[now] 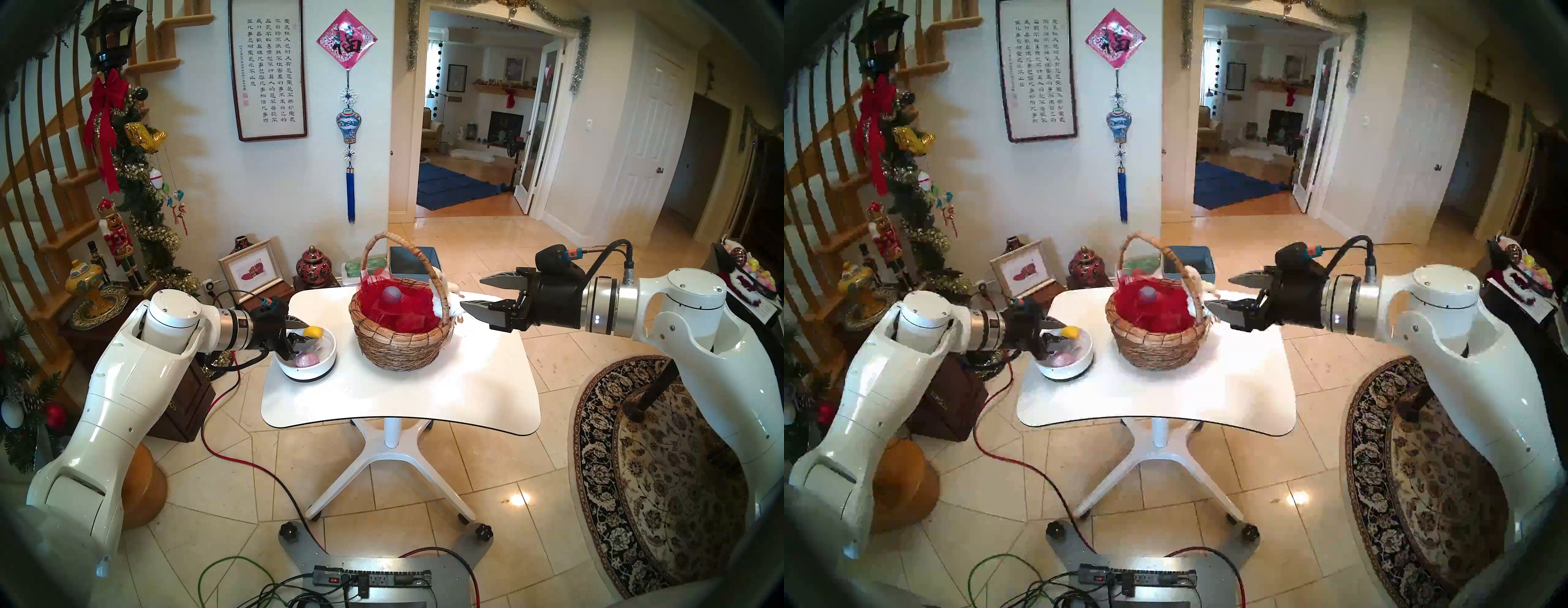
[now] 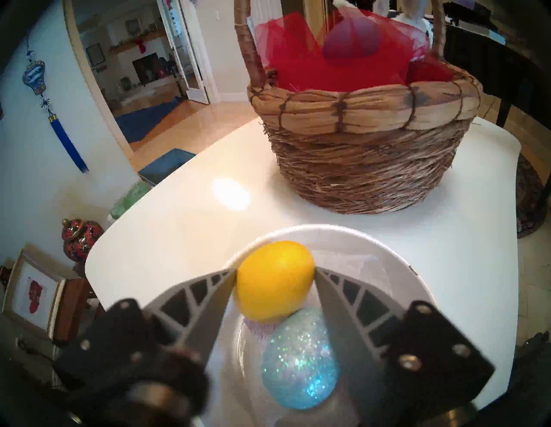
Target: Put easter egg into basket
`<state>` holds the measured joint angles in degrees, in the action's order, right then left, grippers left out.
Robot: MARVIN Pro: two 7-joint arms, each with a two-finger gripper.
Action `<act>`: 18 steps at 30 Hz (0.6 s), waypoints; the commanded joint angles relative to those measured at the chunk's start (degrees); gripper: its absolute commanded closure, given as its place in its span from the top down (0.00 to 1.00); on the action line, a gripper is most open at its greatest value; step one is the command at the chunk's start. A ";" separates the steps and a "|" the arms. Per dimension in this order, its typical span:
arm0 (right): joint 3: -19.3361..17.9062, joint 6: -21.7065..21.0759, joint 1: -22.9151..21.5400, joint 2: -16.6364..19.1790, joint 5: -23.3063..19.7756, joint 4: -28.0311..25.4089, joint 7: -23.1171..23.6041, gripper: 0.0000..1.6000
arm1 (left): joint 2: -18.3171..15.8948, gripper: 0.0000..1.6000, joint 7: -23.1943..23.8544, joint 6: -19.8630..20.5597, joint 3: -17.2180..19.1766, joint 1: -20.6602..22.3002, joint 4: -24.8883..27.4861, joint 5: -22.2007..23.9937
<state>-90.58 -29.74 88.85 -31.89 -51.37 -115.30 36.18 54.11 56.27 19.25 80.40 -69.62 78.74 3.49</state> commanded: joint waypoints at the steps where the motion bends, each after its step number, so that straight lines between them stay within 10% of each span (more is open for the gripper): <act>1: -0.35 0.19 -0.29 0.08 0.11 0.01 -0.13 1.00 | -0.07 0.43 0.24 0.11 0.41 0.85 0.18 0.33; 18: -0.30 0.22 -0.30 0.17 0.01 0.02 -0.18 1.00 | 1.95 0.37 2.74 2.38 8.63 -2.04 6.24 9.42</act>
<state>-90.53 -29.69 88.85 -31.80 -51.45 -115.30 36.13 54.66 58.39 21.16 84.59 -70.62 81.53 8.08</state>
